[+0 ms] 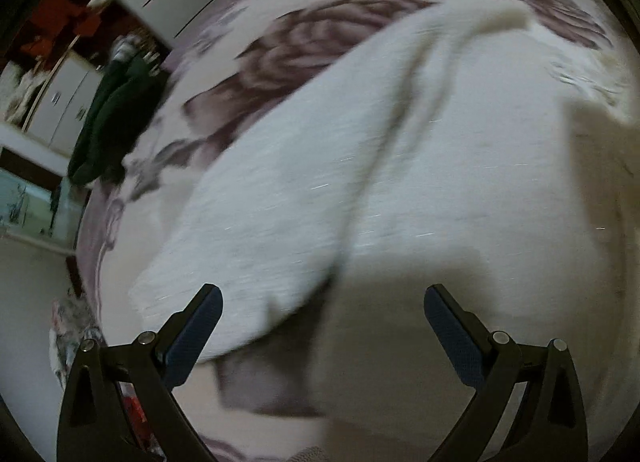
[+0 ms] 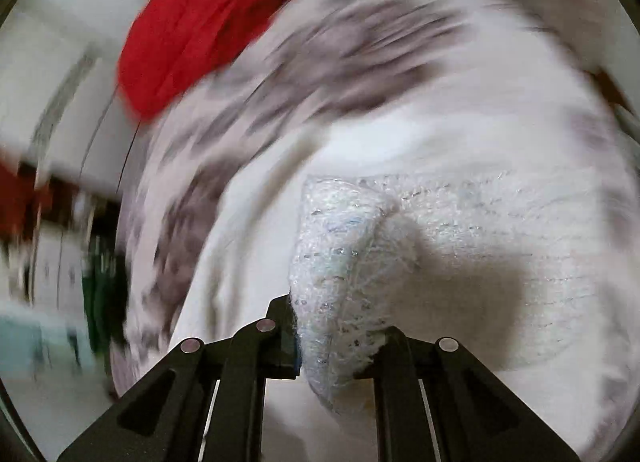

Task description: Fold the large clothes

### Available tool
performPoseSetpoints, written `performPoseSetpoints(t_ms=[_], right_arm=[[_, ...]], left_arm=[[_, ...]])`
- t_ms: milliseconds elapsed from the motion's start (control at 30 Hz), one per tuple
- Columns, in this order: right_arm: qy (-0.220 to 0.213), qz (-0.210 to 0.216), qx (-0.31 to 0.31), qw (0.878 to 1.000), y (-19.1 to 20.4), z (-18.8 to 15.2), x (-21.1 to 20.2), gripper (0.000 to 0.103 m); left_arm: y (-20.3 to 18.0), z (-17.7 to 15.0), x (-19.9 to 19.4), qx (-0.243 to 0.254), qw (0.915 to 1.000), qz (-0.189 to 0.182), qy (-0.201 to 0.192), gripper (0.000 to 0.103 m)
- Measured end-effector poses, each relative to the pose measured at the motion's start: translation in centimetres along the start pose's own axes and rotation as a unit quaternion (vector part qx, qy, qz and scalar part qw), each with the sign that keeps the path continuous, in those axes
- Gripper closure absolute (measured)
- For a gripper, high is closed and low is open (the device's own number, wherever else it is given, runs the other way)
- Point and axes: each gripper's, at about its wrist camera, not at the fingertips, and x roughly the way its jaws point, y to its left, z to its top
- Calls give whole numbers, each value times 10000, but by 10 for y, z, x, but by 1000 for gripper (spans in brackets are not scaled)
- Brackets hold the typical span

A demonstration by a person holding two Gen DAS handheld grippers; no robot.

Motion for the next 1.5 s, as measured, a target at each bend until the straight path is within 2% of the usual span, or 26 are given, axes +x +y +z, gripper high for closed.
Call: performPoseSetpoints(t_ms=[100, 167, 233, 300, 367, 467, 500, 567, 600, 667, 700, 767, 867, 900, 967, 1033, 1100, 1133, 1200, 1267, 1333, 1367, 1400, 1433, 1467, 1500], right_arm=[[539, -215, -350, 9977, 62, -6, 79, 91], [888, -356, -459, 9944, 72, -14, 116, 89], [1220, -121, -386, 9917, 51, -12, 132, 74], [1271, 506, 32, 9906, 15, -15, 109, 62], [969, 596, 341, 9929, -26, -15, 69, 52], [436, -233, 768, 9958, -105, -23, -1, 49], [415, -771, 853, 9925, -134, -29, -17, 49], [760, -1707, 890, 9783, -185, -48, -19, 49], [1010, -1895, 852, 9730, -201, -55, -12, 49], [1477, -2035, 664, 9656, -228, -69, 13, 50], [1475, -2028, 595, 9662, -233, -71, 20, 51], [1159, -2178, 663, 9668, -244, -68, 23, 53], [374, -2238, 1646, 9599, -278, -62, 3, 63], [259, -2228, 2013, 9535, -291, -67, 0, 67], [233, -2235, 2273, 9475, -298, -78, 3, 69], [332, -2289, 2116, 9496, -285, -90, 3, 66], [471, -2224, 1890, 9553, -260, -104, -1, 63], [502, -2102, 1846, 9587, -248, -113, -7, 57], [484, -1830, 1836, 9646, -224, -134, -16, 56], [475, -1328, 1909, 9714, -203, -159, -21, 48], [519, -965, 1927, 9751, -178, -182, -17, 45], [585, -829, 1867, 9772, -163, -195, -13, 45], [642, -764, 1805, 9785, -151, -206, -8, 45], [690, -689, 1754, 9797, -138, -217, -2, 45], [756, -624, 1714, 9803, -132, -223, -1, 45], [842, -549, 1658, 9810, -116, -235, 5, 45]], left_arm=[[22, -7, 10, -115, 9998, 26, 132, 0], [30, -10, 16, -110, 9998, 39, 148, 0], [39, -11, 20, -144, 9997, -6, 181, 0], [48, -11, 25, -211, 9995, -49, 218, 0], [55, -14, 30, -293, 9991, -95, 290, 0], [65, -20, 37, -425, 9982, -78, 413, 0], [68, -22, 39, -464, 9979, -64, 449, 0], [72, -25, 44, -521, 9972, -11, 532, 0], [74, -27, 46, -555, 9967, 14, 587, 0], [77, -29, 50, -591, 9961, 66, 654, 0], [78, -30, 50, -602, 9959, 96, 673, 0], [84, -33, 49, -679, 9952, 104, 696, 0], [96, -38, 47, -793, 9941, 118, 728, 0], [101, -40, 48, -863, 9932, 98, 773, 0], [118, -47, 49, -1179, 9888, -53, 908, 0], [142, -57, 52, -1721, 9780, -411, 1109, 0], [170, -71, 56, -2429, 9581, -912, 1215, 0], [187, -81, 60, -2894, 9418, -1188, 1234, 0], [205, -95, 72, -3422, 9173, -1597, 1260, 0], [223, -107, 95, -3991, 8835, -2093, 1280, 0], [232, -112, 116, -4369, 8595, -2354, 1223, 2], [237, -113, 124, -4577, 8467, -2466, 1130, 13], [242, -111, 128, -4756, 8372, -2507, 1005, 33], [247, -108, 128, -4858, 8336, -2490, 841, 45], [252, -101, 124, -4867, 8306, -2639, 605, 86], [258, -94, 120, -4801, 8333, -2699, 482, 92]])
